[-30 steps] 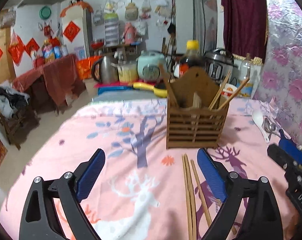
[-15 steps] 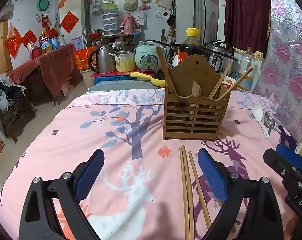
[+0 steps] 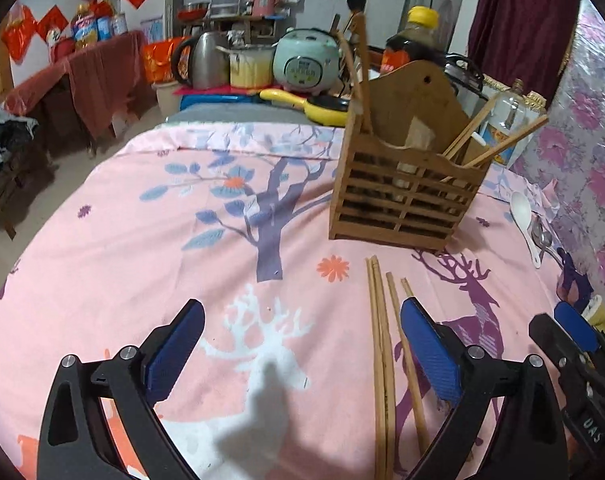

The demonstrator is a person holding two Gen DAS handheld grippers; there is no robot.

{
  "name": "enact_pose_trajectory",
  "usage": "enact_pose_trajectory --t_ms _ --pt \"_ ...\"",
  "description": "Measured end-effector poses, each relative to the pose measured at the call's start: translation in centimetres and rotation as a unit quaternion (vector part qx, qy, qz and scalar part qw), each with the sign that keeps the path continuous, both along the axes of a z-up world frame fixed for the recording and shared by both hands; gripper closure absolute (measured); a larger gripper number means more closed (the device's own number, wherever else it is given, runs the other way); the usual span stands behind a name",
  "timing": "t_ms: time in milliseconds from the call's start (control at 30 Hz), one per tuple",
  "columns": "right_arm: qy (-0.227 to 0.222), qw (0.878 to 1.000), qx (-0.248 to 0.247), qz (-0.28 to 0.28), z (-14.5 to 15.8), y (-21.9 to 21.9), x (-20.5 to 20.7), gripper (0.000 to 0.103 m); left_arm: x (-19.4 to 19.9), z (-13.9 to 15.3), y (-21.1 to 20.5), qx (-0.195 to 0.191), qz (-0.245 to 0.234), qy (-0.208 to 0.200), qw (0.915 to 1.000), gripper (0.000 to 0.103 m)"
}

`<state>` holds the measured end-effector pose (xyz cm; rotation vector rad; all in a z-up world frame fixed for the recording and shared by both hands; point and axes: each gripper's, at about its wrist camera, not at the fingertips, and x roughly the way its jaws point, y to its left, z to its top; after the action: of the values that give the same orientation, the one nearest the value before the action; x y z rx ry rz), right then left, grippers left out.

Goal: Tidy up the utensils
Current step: 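Withdraw both tools and hover them open over the remaining chopsticks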

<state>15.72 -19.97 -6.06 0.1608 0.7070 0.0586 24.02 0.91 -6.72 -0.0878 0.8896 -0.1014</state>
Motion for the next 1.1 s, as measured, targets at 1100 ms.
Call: enact_pose_trajectory --t_ms 1100 --pt "0.082 0.994 0.057 -0.048 -2.7 -3.9 2.5 0.036 2.5 -6.5 -2.9 0.034 -0.064 0.120 0.9901 0.006"
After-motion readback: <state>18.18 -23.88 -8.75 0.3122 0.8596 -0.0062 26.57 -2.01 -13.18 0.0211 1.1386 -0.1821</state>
